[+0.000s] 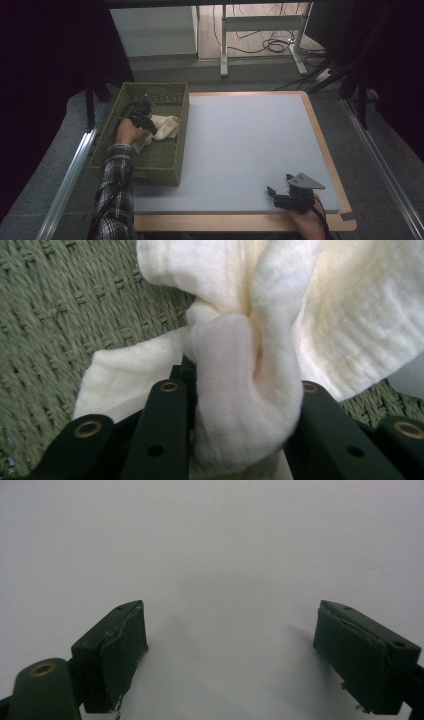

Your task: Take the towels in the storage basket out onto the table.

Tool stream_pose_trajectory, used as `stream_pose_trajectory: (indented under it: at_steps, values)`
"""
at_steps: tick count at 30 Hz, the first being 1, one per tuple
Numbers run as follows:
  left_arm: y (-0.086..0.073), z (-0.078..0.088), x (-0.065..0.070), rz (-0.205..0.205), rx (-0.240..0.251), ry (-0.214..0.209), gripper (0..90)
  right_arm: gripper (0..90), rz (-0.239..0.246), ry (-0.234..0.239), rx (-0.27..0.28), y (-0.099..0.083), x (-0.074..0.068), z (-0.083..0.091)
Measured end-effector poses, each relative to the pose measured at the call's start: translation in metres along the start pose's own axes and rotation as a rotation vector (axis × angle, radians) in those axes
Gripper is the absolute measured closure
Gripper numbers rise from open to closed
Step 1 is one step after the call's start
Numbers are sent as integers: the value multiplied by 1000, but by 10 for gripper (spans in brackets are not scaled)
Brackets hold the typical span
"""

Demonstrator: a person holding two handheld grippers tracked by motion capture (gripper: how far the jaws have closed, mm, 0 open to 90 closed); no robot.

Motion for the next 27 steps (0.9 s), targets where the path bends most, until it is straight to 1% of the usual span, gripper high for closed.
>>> stream_pose_trajectory:
  at_steps: [3, 5, 9, 12, 13, 14, 15, 16, 19, 20, 21, 25, 26, 27]
  values:
    - [0, 4, 0, -9, 13, 1, 731, 137, 1, 1, -2, 0, 0, 0]
    - [1, 11, -1, -6, 35, 11, 731, 137, 0, 0, -1, 0, 0, 0]
    - [2, 24, -1, -8, 64, 3, 730, 137, 1, 1, -2, 0, 0, 0]
    - [3, 35, 0, -18, 90, 8, 729, 137, 1, 1, -2, 0, 0, 0]
    - [2, 43, 0, -23, 107, 12, 729, 137, 0, 1, -2, 0, 0, 0]
    - [2, 43, 0, -23, 107, 12, 728, 137, 0, 1, -2, 0, 0, 0]
    - [2, 47, 0, -26, 115, 13, 728, 137, 0, 1, -2, 0, 0, 0]
    - [1, 50, 1, -21, 124, 16, 728, 137, 0, 0, -2, 0, 0, 0]
    - [-2, 62, 0, -25, 148, 25, 728, 137, 0, 0, -2, 0, 0, 0]
    - [-3, 70, -1, -23, 169, 21, 727, 137, 1, 0, -2, 0, 0, 0]
    - [-3, 70, -1, -23, 169, 21, 727, 137, 1, 0, -2, 0, 0, 0]
    - [-8, 85, -3, -24, 197, 31, 726, 137, 0, 0, 0, 0, 0, 0]
    - [-10, 89, -4, -26, 205, 33, 725, 137, 0, 0, -2, 0, 0, 0]
    - [-12, 99, -5, -24, 226, 34, 725, 137, 1, 0, -1, 0, 0, 0]
Point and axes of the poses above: each handheld gripper's, and its own axes: z roughly backward along the jaws, y roughly out of its top, x roughly to its right, the point moved 6 cm from there along -z, roughly forward along the jaws, and after that the axes turned 7 degrees about y, right-handed, at the moved point
